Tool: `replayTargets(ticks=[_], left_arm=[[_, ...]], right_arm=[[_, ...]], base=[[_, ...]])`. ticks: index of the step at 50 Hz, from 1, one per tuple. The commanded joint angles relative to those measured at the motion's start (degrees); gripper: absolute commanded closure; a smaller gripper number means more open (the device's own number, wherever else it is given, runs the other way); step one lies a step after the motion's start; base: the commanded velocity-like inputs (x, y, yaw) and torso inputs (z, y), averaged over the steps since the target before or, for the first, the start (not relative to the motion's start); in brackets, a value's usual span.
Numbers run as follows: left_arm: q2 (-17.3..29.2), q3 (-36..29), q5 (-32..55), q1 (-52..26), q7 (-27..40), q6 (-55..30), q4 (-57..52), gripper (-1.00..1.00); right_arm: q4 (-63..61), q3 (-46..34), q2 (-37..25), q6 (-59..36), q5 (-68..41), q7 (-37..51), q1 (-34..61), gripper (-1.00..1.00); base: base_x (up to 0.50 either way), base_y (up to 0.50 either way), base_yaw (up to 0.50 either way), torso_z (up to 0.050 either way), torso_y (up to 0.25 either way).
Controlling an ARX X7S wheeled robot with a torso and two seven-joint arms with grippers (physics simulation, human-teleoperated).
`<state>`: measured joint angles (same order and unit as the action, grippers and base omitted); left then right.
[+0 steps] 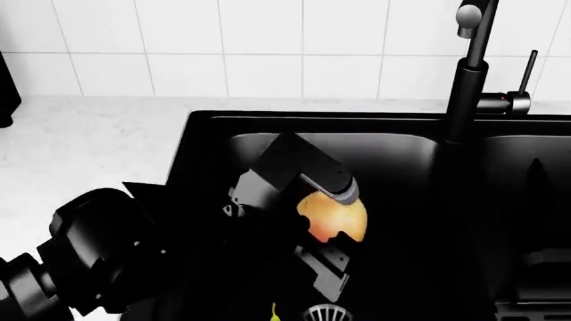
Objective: There is a mixed pile of frozen fruits and vegetables on the counter. Locate all the frozen vegetables and place the items in a bowl on the counter. Take all the frozen fruits and defrost them in a running sink.
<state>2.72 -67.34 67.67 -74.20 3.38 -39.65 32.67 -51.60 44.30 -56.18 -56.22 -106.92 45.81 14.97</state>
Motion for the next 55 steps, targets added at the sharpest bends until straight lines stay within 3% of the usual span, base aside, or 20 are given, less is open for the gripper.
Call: replayTargets(ticks=[1, 21, 22, 46, 55], left_arm=[[-2.72, -21.93, 13.71, -3.23, -1.56, 14.22, 8.02, 1.00], [-2.72, -21.92, 8.72, 0.09, -0.86, 11.01, 5.40, 1.00], [-2.72, -21.91, 8.87, -0.01, -0.86, 10.91, 5.31, -1.00], [-1.58, -21.34, 11.86, -6.41, 1.65, 14.36, 4.27, -1.00], [11.39, -17.87, 15.09, -7.79, 13.41, 14.26, -16.35, -1.00]], right_arm=[[0.00, 5.48, 1.26, -1.56, -0.43, -1.34, -3.02, -1.00], [-0.13, 10.89, 5.83, -5.57, 1.90, -6.01, -7.02, -1.00], [-0.06, 10.95, 5.75, -5.59, 1.89, -6.03, -7.04, -1.00], [-0.57, 3.30, 4.48, -3.44, 1.88, -3.32, -4.12, -1.00], [0.92, -0.42, 4.10, -2.75, 5.08, -2.75, -1.26, -1.00]], base=[[0.00, 0.00, 0.00, 0.000, 0.000], [0.00, 0.00, 0.00, 0.000, 0.001], [0.00, 0.00, 0.00, 0.000, 0.000], [0.00, 0.00, 0.00, 0.000, 0.000], [0.00, 0.00, 0.00, 0.001, 0.000]])
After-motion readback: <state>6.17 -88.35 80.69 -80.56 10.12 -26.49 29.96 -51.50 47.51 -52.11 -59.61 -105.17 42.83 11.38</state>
